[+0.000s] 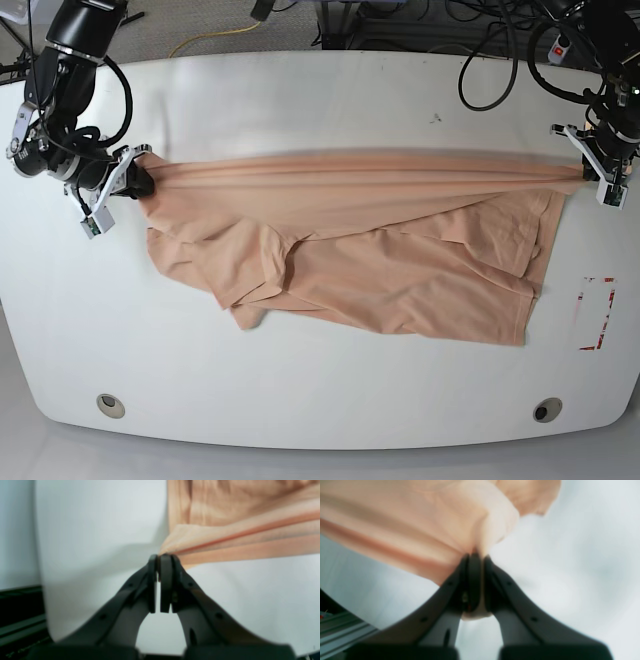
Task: Fold the T-shirt properly
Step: 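Regrasp the shirt edge with both grippers, spreading them apart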
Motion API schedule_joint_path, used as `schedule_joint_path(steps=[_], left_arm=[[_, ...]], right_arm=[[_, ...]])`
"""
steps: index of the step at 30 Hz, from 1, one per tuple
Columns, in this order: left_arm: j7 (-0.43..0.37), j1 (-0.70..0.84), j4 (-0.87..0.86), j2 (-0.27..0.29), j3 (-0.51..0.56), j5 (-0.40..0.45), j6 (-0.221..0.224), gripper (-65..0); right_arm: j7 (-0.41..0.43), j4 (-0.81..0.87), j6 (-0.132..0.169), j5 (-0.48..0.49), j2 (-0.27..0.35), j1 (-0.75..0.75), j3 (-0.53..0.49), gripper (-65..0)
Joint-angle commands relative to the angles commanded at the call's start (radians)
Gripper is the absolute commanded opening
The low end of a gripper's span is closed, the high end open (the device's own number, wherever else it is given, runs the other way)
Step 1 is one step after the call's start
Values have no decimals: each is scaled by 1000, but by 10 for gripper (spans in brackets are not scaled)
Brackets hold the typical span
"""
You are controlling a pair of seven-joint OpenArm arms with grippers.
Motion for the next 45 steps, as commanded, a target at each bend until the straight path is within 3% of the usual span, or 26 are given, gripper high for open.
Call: schedule_joint_path(steps=[15,17,20,23,32,35,38,45], left_arm=[[0,38,-9,2,6,3,0,-629],[2,38,-18,0,20,3,0,-557],[5,38,-21,0,25,-2,0,-368],[6,44,-21,3,26,-6,0,-257],[6,3,-21,0,55,-169,0,-249],[6,-57,-26,3,77,-132,0,-249],[5,-130,-94,8,112,-34,0,-249],[-2,-345,-413,2,123,54,0,-251]], right_arm=[[2,0,0,0,-28,-81,0,-650],[2,0,0,2,-28,-83,0,-650],[2,0,0,2,-29,-86,-5,-650],[2,0,0,2,-29,-84,-5,-650],[2,0,0,2,-61,-80,0,-650],[-2,2,0,2,-71,-80,-2,-650],[-2,2,0,2,-74,-81,-2,-650],[-2,2,0,-3,-104,-78,0,-650]])
